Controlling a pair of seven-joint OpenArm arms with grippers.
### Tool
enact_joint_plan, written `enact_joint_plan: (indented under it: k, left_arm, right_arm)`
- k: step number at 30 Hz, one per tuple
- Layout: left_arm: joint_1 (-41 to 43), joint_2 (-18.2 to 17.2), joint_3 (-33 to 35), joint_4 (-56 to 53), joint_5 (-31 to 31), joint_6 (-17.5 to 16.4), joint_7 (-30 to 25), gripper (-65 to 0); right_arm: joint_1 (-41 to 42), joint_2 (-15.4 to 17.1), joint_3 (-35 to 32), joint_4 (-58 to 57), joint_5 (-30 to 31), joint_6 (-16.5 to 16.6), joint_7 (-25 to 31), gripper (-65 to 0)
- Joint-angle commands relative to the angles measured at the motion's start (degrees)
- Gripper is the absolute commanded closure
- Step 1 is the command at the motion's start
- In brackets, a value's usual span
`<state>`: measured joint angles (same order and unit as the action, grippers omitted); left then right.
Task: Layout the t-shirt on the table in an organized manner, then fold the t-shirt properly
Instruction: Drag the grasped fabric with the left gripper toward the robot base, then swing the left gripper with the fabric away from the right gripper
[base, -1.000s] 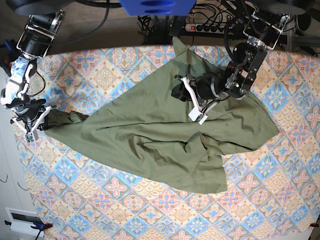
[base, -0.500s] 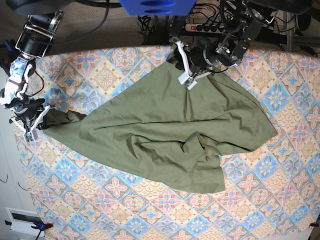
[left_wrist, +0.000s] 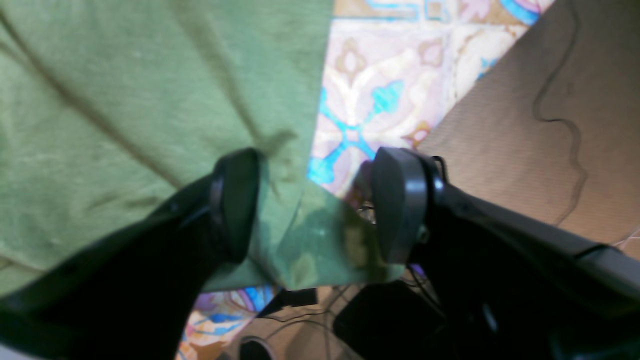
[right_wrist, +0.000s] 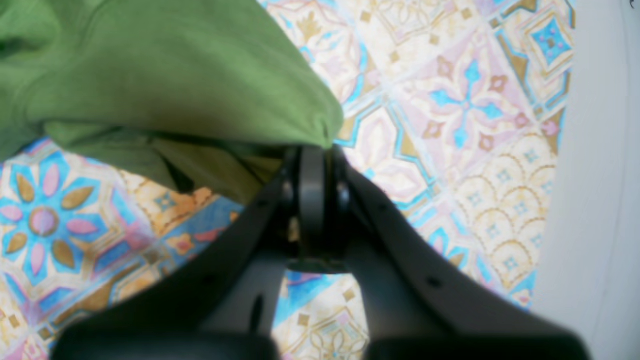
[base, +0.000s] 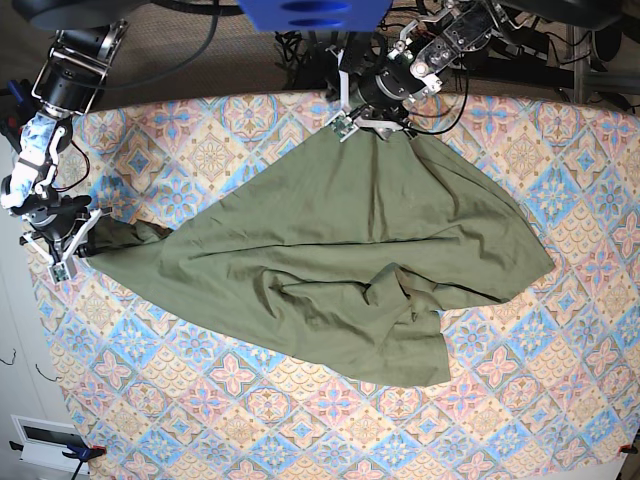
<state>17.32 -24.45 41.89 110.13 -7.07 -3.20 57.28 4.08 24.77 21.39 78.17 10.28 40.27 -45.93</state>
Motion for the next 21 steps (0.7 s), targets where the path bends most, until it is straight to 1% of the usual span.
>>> enact_joint_plan:
  k: [1,3,4,7,10,11,12,16,19,21]
  left_arm:
    - [0.13,-0.12,0.09,0.34,-0.71,-0.18,0.61,-36.5]
    - [0.13,-0.04,0.09,0.34,-0.8,-0.18,0.61,-35.0]
    - [0.13,-0.04,0.09,0.34,-0.62,-0.18,0.61,-31.3]
    - [0.04,-0.12,-0.17,0.34,-0.53,-0.45,0.61,-16.9]
    - [-0.13,-0.3,-0.35,0.34,-0.27,-0.36,-0.62,-9.4]
    - [-0.13,-0.3,-0.79,0.34,-0.09,-0.27,-0.97,-5.9]
    - [0.04,-0.74,-1.84,0.34,0.7,-0.27,-1.06,-0.1]
    - [-0.13,-1.09,-5.36,1.04,3.69,-0.18,-1.23,0.0]
    - [-0.31,-3.11,-8.97,3.32,4.83,-0.18,-1.41,0.0]
    - [-0.4,-3.55,-12.13,4.38,4.74,-0.18,-1.41,0.0]
  right_arm:
    - [0.98,1.38,0.37,1.08,0.49,-0.27,1.14,-0.6]
    - [0.98,1.38,0.37,1.08,0.49,-0.27,1.14,-0.6]
    - [0.98,1.29,0.37,1.08,0.49,-0.27,1.14,-0.6]
    - [0.98,1.29,0.37,1.08,0.49,-0.27,1.14,-0.5]
    - [0.98,1.29,0.37,1.08,0.49,-0.27,1.14,-0.5]
    - [0.98,1.29,0.37,1.08,0.49,-0.27,1.14,-0.5]
    - [0.98,1.29,0.37,1.08,0.49,-0.27,1.14,-0.5]
    - [0.98,1.29,0.46,1.17,0.49,-0.27,1.23,-0.5]
    - [0.98,1.29,0.81,1.7,0.49,-0.27,1.23,-0.5]
    - [0.98,1.29,0.9,3.54,0.57,-0.27,1.23,-0.5]
